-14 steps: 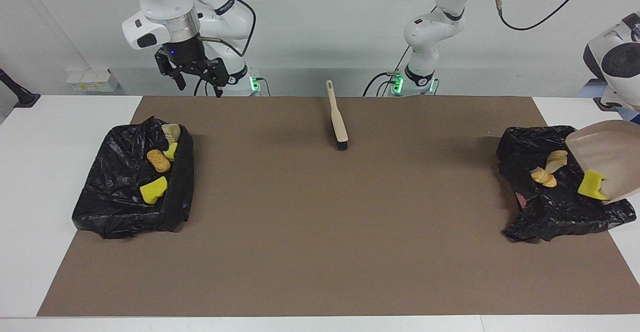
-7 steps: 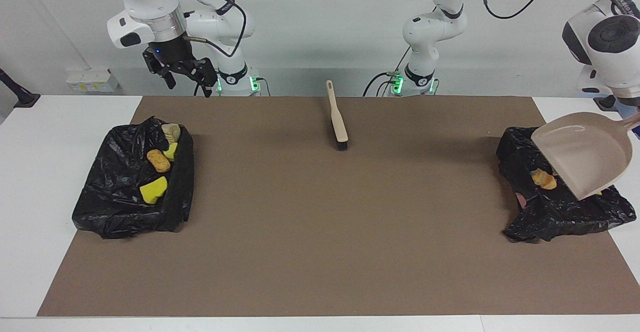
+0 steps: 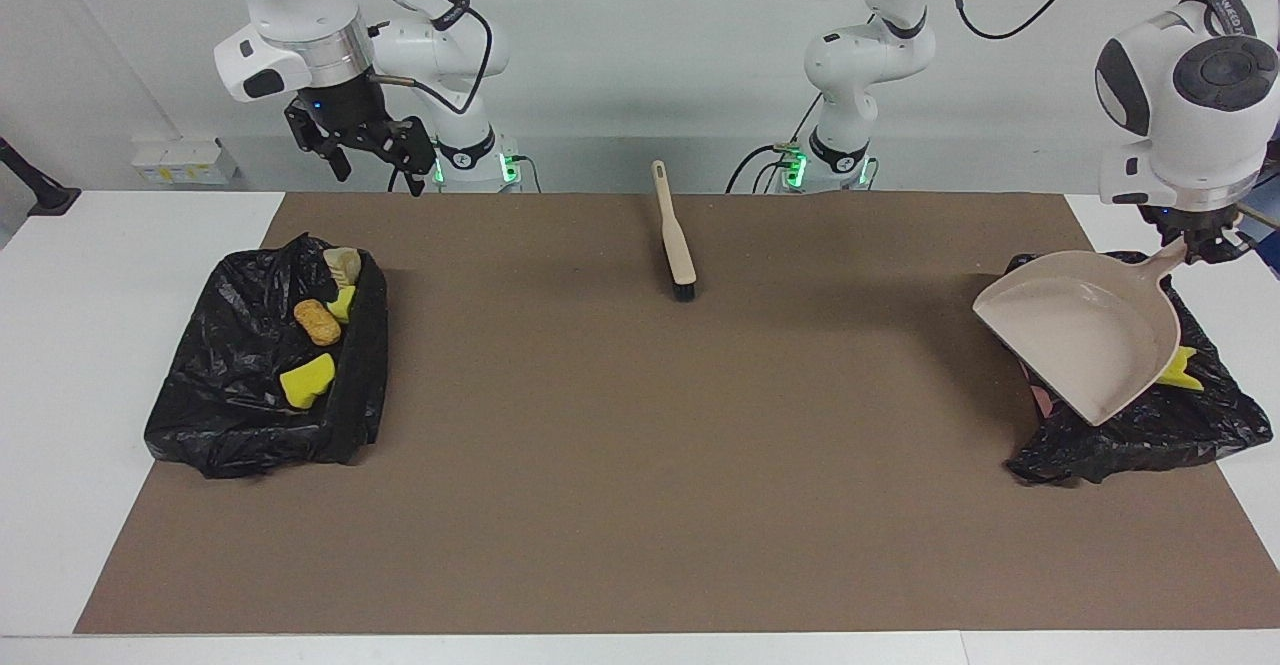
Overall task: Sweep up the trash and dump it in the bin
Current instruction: 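Return the dustpan to the table center with the left gripper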
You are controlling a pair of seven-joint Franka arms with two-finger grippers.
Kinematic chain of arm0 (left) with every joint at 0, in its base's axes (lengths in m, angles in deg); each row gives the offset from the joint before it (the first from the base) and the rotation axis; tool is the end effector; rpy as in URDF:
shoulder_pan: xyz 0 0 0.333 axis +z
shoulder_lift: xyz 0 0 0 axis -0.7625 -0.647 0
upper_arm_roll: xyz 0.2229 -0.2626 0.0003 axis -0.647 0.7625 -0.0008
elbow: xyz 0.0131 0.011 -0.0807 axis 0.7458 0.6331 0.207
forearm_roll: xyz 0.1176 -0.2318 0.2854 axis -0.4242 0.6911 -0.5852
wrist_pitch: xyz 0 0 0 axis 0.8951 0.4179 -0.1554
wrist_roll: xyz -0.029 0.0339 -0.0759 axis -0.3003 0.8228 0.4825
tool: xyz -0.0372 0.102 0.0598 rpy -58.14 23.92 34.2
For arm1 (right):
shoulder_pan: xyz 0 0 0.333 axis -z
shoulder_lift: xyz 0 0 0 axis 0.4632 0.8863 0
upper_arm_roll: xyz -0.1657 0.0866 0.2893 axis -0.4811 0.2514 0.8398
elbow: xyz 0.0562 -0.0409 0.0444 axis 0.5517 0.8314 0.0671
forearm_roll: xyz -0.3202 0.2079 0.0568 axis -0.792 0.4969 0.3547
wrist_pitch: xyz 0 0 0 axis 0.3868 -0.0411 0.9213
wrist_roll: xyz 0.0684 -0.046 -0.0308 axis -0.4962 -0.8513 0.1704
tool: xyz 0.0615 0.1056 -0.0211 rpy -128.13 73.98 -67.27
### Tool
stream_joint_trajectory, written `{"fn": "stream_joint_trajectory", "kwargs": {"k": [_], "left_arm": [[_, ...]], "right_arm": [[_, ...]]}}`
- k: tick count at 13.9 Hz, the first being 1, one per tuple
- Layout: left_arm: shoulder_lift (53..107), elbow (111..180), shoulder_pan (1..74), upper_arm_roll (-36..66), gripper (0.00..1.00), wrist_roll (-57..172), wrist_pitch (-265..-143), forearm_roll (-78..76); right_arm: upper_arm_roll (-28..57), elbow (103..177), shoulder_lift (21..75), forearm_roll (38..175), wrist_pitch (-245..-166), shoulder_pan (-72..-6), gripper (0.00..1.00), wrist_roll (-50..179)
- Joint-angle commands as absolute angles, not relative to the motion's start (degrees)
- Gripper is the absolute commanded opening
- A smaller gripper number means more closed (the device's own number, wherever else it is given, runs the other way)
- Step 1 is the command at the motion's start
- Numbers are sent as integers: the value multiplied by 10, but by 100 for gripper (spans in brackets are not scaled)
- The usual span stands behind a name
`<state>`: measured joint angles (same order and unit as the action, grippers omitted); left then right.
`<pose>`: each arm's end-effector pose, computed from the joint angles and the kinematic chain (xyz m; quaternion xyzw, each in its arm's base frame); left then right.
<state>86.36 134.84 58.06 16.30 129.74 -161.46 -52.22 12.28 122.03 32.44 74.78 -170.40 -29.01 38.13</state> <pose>0.5622 0.0917 0.5549 -0.8547 0.4660 0.1562 0.1670 0.5268 0.0580 0.6641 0.9942 -0.1037 -0.0227 0.0167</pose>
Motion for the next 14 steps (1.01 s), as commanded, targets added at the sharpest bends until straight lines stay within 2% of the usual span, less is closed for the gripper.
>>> {"fn": "stream_joint_trajectory", "kwargs": {"k": [1, 9, 14], "left_arm": [[883, 1363, 542, 156, 0, 1178, -1593, -458], [907, 1400, 388, 157, 0, 797, -1607, -295], [896, 1441, 288, 157, 0, 628, -1701, -248]], "right_arm": [[119, 1207, 331, 743, -1696, -292, 100, 399], [119, 1208, 331, 740, -1705, -291, 100, 400], [119, 1208, 331, 744, -1705, -292, 100, 399]]}}
